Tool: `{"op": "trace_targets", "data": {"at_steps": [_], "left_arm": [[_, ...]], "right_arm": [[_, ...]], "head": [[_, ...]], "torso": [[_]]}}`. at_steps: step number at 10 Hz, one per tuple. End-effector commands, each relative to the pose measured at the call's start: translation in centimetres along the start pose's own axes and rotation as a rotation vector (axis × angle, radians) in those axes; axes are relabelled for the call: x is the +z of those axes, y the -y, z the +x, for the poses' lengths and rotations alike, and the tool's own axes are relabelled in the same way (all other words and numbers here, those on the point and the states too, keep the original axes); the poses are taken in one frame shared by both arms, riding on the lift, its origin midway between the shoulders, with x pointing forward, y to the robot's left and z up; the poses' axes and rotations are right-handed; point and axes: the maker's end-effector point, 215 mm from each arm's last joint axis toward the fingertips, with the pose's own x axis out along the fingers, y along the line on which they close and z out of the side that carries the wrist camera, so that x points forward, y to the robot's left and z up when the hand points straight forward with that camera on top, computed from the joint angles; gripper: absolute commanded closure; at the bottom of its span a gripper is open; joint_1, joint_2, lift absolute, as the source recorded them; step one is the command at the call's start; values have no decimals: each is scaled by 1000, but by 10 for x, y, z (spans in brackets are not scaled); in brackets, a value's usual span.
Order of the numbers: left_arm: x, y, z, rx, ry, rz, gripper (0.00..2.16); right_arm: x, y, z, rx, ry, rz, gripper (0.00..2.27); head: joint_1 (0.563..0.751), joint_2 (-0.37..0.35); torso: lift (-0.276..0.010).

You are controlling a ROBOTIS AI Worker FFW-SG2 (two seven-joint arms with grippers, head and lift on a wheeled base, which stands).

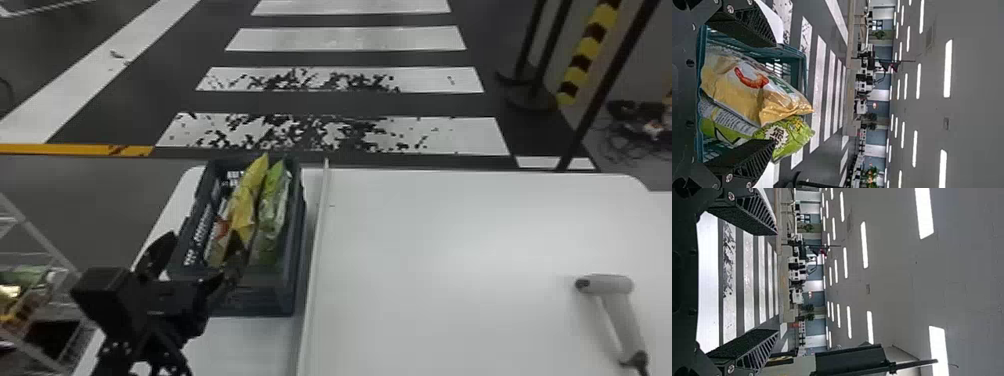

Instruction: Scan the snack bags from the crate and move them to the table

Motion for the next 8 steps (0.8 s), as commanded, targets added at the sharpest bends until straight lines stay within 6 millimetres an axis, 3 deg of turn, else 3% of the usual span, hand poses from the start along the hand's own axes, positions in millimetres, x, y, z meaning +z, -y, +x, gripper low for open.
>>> {"op": "trace_targets", "data": {"at_steps": [1,5,8], "left_arm": [[-3,1,15,-2,-1,-3,140],[-23,-4,40,5,-27,-27,140],[-14,0,58,-6,-5,-33,140]], "right_arm": [[3,-4,-2,10,0,-5,110],[5,-7,-5,19,0,-10,110],[7,-8,-5,24,0,-12,110]], "head": [[695,90],[695,99],[695,104]], "torso": [[-95],[-95],[-95]]}}
